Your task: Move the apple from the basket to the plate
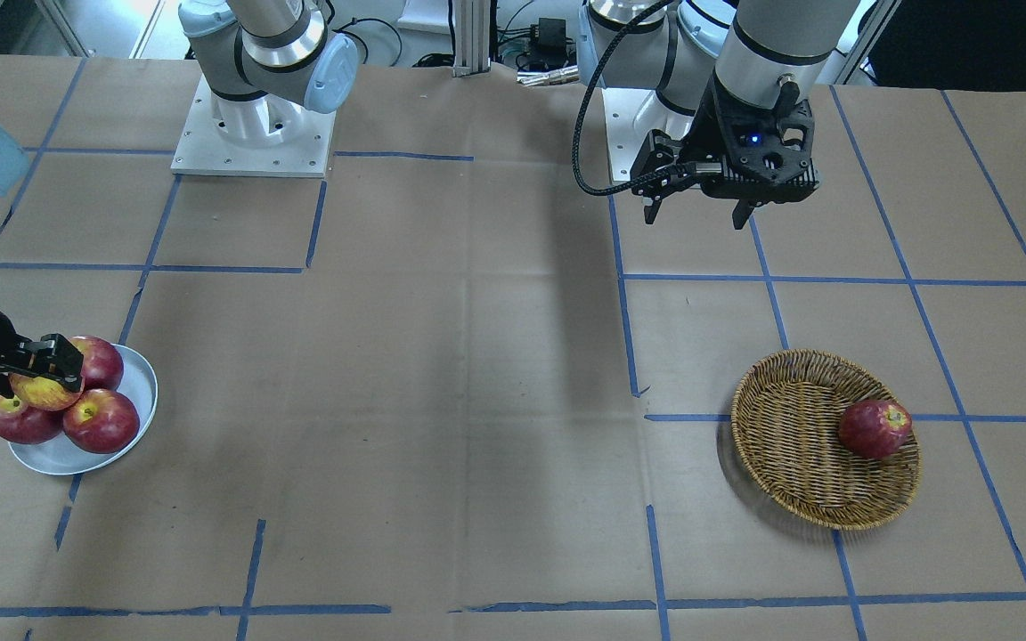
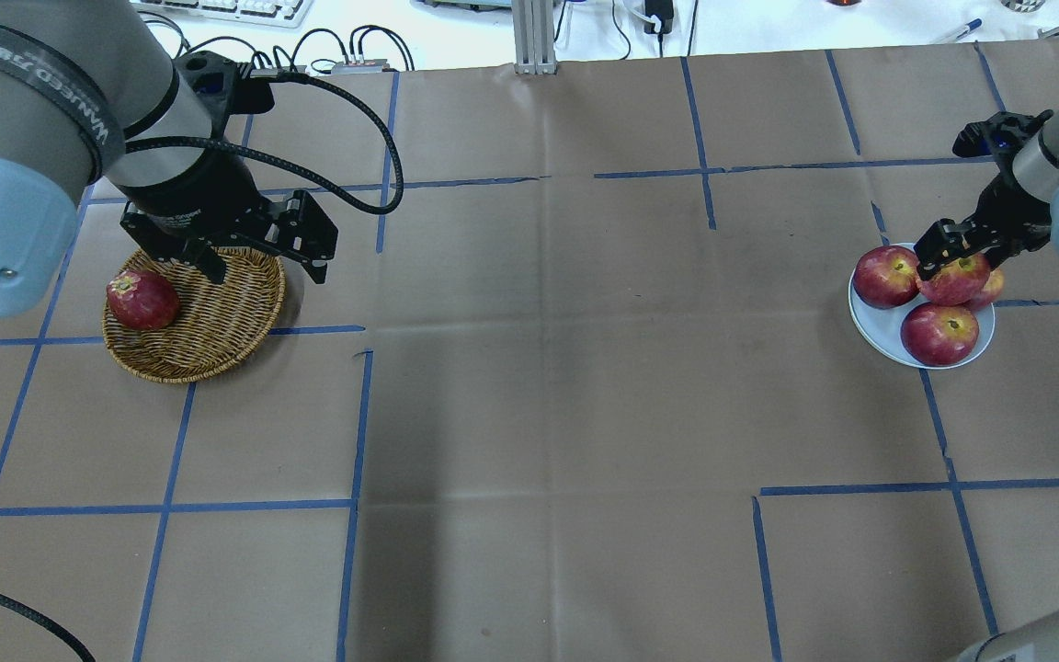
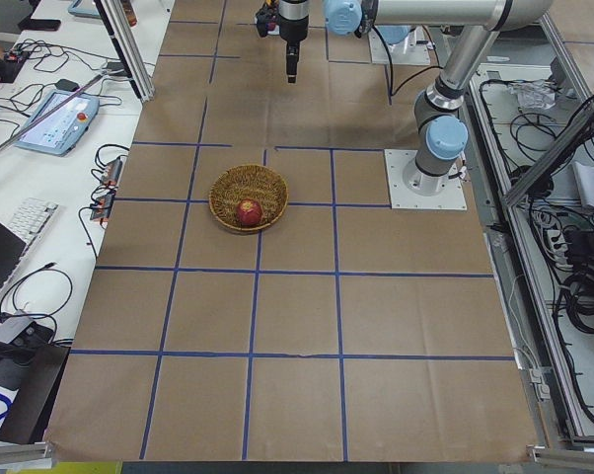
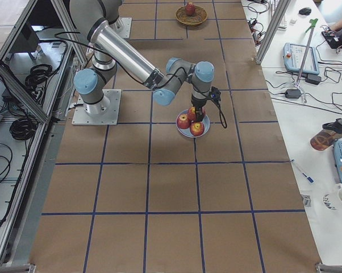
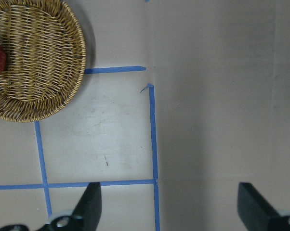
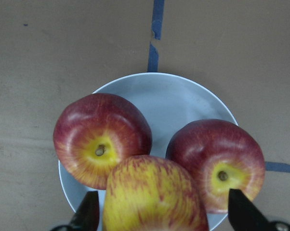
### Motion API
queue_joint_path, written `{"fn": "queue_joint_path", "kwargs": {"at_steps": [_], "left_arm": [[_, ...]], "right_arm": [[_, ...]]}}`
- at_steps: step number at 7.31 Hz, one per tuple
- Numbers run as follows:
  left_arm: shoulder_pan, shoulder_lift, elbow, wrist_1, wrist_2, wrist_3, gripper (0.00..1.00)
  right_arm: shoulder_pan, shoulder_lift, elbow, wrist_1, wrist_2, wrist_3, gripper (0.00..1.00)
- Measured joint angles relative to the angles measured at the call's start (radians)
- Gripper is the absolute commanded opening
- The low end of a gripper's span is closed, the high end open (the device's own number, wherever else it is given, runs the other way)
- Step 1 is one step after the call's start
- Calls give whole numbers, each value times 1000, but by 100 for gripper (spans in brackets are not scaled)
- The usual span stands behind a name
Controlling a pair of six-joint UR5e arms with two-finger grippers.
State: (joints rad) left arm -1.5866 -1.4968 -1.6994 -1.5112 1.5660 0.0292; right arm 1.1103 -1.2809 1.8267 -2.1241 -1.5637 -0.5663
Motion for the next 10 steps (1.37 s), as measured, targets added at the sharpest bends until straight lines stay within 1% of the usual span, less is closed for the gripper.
{"fn": "queue_joint_path", "kwargs": {"at_steps": [2,3,4,5,6,7,8,9,10], "left_arm": [[2,0,-3,3,0,0,99],[4,0,-3,3,1,0,99],[5,0,-3,3,2,0,99],[6,-1,-3,3,3,0,99],[7,-1,-2,3,4,0,99],[7,-2,-1,2,5,0,99],[7,-3,0,1,6,0,99],[5,-4,1,0,7,1,99],[4,-5,3,-2,8,2,99]], "right_arm": [[15,-24,-26,9,14,5,100],[42,-44,-68,45,24,19,100],[77,-63,-136,131,28,54,100],[111,-79,-210,243,27,108,100],[159,-101,-272,358,23,198,100],[224,-134,-304,442,20,318,100],[297,-168,-317,483,17,435,100],[357,-194,-323,509,15,513,100],[390,-217,-323,537,14,566,100]]}}
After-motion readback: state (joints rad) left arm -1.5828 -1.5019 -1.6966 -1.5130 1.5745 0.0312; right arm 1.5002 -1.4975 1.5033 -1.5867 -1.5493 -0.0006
